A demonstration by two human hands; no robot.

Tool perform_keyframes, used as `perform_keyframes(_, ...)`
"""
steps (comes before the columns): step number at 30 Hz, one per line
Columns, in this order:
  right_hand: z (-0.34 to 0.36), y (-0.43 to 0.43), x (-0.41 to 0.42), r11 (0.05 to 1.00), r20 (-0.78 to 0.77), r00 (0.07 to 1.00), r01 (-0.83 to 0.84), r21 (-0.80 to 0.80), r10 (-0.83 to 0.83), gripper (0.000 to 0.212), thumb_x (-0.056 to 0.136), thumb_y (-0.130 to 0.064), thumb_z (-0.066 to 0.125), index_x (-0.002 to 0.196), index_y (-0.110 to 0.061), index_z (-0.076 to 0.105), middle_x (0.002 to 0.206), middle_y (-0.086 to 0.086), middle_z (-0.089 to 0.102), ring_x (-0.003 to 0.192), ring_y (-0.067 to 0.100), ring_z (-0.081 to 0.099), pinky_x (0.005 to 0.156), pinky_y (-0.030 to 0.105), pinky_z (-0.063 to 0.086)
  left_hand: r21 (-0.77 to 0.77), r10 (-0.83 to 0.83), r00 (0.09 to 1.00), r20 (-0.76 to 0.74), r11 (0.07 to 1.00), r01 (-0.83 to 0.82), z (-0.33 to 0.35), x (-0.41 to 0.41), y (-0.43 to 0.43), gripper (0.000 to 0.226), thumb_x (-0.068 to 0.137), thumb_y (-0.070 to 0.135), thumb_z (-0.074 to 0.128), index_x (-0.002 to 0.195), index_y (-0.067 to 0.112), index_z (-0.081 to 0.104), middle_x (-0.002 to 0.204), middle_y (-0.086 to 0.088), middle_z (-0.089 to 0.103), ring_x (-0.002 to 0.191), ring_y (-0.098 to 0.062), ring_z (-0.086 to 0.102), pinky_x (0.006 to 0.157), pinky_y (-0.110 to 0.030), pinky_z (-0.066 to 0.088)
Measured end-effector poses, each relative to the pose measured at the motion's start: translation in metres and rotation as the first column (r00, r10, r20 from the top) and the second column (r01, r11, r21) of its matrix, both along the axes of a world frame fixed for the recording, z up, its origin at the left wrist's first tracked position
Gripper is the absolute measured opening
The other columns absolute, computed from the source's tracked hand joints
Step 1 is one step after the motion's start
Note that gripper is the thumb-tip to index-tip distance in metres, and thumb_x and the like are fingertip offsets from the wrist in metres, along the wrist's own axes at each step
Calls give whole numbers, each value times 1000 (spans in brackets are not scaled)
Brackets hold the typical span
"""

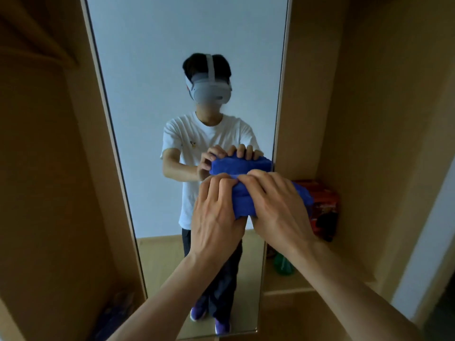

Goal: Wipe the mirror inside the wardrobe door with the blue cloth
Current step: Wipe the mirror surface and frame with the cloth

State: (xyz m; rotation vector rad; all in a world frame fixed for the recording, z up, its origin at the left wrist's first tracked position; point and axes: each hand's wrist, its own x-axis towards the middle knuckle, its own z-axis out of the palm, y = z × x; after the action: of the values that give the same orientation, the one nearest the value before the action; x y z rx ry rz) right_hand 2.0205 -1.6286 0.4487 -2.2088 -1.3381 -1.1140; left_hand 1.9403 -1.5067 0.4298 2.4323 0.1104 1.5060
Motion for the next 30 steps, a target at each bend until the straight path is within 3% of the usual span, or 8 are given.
perform_keyframes(3,27,-2,8,1000,64,998,-1,23,0,61,77,-6,70,135,-15,53,131,6,58,111,29,58,93,46,49,34,-2,998,64,999,0,27,5,2,47,65,-1,79,107,6,57,113,-5,60,105,-23,52,89,-28,44)
perform_keyframes(6,56,-2,17,999,121,993,-6,42,1,65,75,-4,70,136,-16,52,130,6,58,111,30,58,92,47,50,91,-4,990,140,996,-8,56,13,4,48,67,2,81,107,8,56,108,-6,60,101,-25,54,87,-34,48)
perform_keyframes(10,101,3,32,998,240,971,-4,64,-11,67,73,0,63,137,-13,50,129,10,58,111,33,57,92,50,49,168,20,972,234,984,-60,99,26,10,50,67,2,81,109,8,55,108,-8,61,99,-23,50,85,-22,36)
perform_keyframes(14,147,9,48,991,357,932,19,131,-65,70,75,-2,66,141,-14,47,131,8,56,113,30,55,94,47,46,203,13,958,285,976,-74,148,39,13,49,69,1,75,114,6,57,113,-8,60,104,-21,47,76,-32,49)
perform_keyframes(20,219,15,64,975,517,844,28,220,-141,62,79,-9,68,138,-14,49,128,8,57,111,30,54,94,45,45,263,15,938,346,958,-113,219,58,22,52,69,6,77,116,7,55,118,-6,58,111,-25,51,79,-33,50)
perform_keyframes(30,302,20,78,952,581,786,32,304,-212,56,84,-14,58,139,-15,48,132,8,56,116,31,53,96,43,41,355,32,906,423,914,-198,302,75,26,51,75,14,72,122,13,51,125,-2,58,122,-24,50,78,-29,44)
